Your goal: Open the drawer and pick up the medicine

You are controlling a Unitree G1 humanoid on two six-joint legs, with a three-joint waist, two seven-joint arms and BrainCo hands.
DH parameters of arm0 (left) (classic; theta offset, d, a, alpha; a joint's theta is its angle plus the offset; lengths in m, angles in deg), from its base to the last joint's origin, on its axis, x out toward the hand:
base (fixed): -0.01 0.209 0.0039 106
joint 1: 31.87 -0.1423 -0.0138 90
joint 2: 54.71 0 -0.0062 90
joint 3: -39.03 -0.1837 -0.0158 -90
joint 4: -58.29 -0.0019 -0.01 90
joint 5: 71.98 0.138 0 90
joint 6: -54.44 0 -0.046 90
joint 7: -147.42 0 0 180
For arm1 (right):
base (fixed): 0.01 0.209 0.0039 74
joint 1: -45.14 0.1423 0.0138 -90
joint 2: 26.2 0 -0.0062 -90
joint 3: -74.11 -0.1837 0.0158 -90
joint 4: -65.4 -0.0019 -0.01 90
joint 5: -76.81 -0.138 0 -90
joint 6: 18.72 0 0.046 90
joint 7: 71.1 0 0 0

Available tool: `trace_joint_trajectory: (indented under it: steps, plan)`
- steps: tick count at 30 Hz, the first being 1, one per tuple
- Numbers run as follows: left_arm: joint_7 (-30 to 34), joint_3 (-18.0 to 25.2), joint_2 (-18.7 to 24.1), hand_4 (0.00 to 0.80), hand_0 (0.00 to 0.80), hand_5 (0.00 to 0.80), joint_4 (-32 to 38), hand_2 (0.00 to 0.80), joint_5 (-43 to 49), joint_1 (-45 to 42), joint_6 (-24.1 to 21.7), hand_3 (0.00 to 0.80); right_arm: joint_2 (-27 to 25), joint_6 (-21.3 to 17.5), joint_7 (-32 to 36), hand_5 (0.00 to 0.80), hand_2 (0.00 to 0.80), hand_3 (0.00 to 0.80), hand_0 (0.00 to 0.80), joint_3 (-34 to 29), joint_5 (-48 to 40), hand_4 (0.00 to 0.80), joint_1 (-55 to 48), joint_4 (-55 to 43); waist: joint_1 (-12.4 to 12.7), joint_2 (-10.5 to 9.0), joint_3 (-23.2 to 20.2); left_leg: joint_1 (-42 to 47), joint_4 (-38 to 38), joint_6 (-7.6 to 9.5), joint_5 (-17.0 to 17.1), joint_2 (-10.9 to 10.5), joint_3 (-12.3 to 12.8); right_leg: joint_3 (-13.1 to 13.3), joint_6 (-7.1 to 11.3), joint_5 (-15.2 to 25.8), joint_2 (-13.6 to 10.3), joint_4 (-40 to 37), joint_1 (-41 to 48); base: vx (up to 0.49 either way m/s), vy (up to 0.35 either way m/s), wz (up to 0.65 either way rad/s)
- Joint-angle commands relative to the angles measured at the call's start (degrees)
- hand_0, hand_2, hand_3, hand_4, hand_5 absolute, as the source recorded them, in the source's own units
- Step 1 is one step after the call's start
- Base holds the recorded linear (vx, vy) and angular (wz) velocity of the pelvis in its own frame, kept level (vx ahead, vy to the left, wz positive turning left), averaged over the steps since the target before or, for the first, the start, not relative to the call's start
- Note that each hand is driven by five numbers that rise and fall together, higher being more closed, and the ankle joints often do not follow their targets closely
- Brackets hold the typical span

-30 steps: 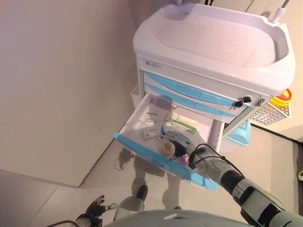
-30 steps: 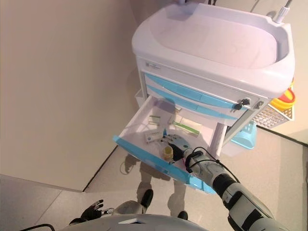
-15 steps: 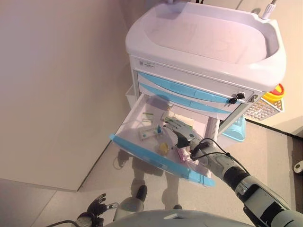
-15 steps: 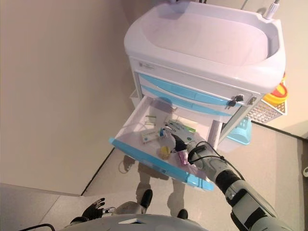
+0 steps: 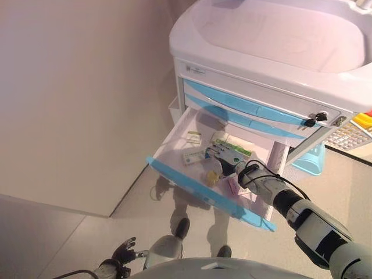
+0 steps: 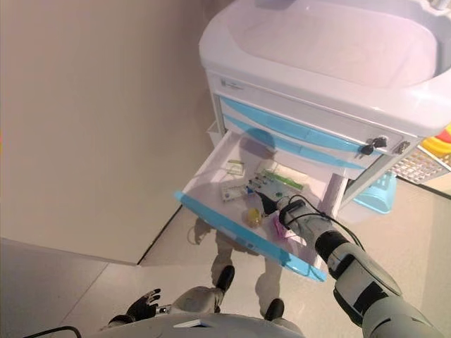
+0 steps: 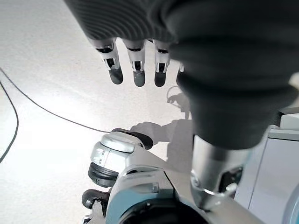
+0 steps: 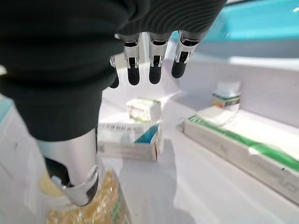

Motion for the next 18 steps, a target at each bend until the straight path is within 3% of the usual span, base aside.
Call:
trace_joint_trajectory:
  steps: [1, 18]
  plan:
    - [0.67, -2.64, 2.10, 0.000, 0.000, 0.000, -0.49, 0.000, 0.73, 3.84, -2.93, 0.000, 1.04, -0.07, -1.91, 0.000, 0.000, 0.000, 0.000, 3.06, 1.46, 0.000, 7.37, 0.96, 1.34, -2.14, 3.41, 0.49, 1.71, 1.50, -6.12, -3.23, 0.48, 1.56, 0.58, -0.18, -1.58, 4.06, -2.22, -0.039, -0.012, 0.02]
    - [0.18, -4.11, 3.28, 0.000, 0.000, 0.000, 1.14, 0.000, 0.30, 5.85, -3.63, 0.000, 2.14, -1.05, -0.80, 0.000, 0.000, 0.000, 0.000, 5.04, 4.94, 0.000, 8.24, 5.85, 2.08, -3.23, 4.96, -0.33, 1.01, 2.09, -5.85, -3.17, 1.14, 2.24, 1.33, 0.56, -1.72, 4.05, -3.44, -0.002, -0.002, 0.00]
